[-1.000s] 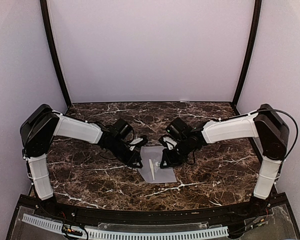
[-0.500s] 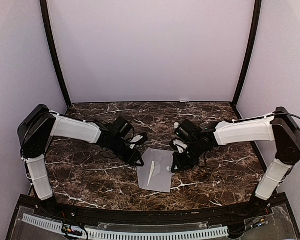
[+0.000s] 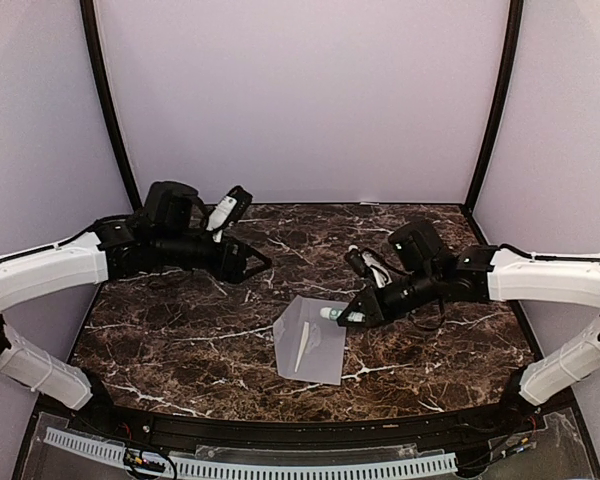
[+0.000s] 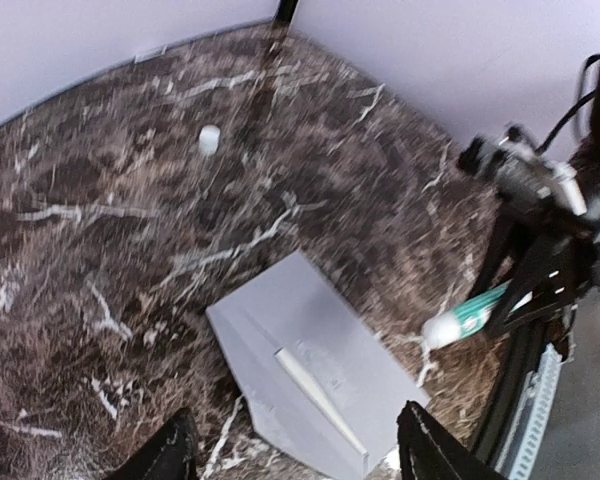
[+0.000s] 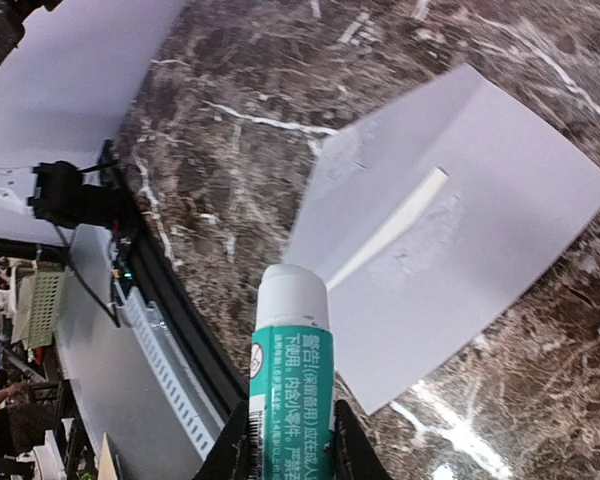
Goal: Place the letter into the envelope and seal it
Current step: Adjust the solid glue.
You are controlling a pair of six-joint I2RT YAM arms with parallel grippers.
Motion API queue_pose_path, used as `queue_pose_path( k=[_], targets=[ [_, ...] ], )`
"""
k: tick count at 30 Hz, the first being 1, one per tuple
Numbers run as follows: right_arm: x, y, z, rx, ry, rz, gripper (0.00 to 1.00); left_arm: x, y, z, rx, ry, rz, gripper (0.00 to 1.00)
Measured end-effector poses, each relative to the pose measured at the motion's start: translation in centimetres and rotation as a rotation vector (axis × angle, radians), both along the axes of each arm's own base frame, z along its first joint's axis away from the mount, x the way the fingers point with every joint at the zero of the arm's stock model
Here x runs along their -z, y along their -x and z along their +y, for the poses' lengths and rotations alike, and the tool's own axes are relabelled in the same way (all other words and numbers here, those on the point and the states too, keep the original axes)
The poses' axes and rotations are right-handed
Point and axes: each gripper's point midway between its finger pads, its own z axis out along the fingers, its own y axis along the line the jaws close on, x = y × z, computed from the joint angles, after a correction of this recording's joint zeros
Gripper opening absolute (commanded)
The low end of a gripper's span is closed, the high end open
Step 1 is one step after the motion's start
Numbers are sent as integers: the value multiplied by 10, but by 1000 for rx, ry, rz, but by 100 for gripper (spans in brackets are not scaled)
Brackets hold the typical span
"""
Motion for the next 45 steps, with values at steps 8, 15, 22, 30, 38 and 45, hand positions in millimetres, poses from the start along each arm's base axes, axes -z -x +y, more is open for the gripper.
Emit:
queue_pose_path(
  k=[8, 15, 22, 30, 38, 45],
  targets=[
    [-73, 28, 28, -202, -331, -95, 0, -92, 52, -15, 142, 387, 80, 61],
    [-103, 56, 45, -352, -473, -121, 0, -58, 83, -44, 250, 404, 389, 64],
    [-102, 70, 53, -427, -506, -91, 0, -51, 110, -58, 353, 407, 528, 64],
    [-99, 74, 55, -445, -504, -75, 0, -52, 129, -68, 435, 407, 613, 51],
    [-97, 75, 55, -453, -502, -79, 0, -50, 146, -77, 498, 389, 662, 43],
    [-97, 75, 54, -458, -497, -83, 0, -48, 146, -78, 498, 376, 673, 43]
  ],
)
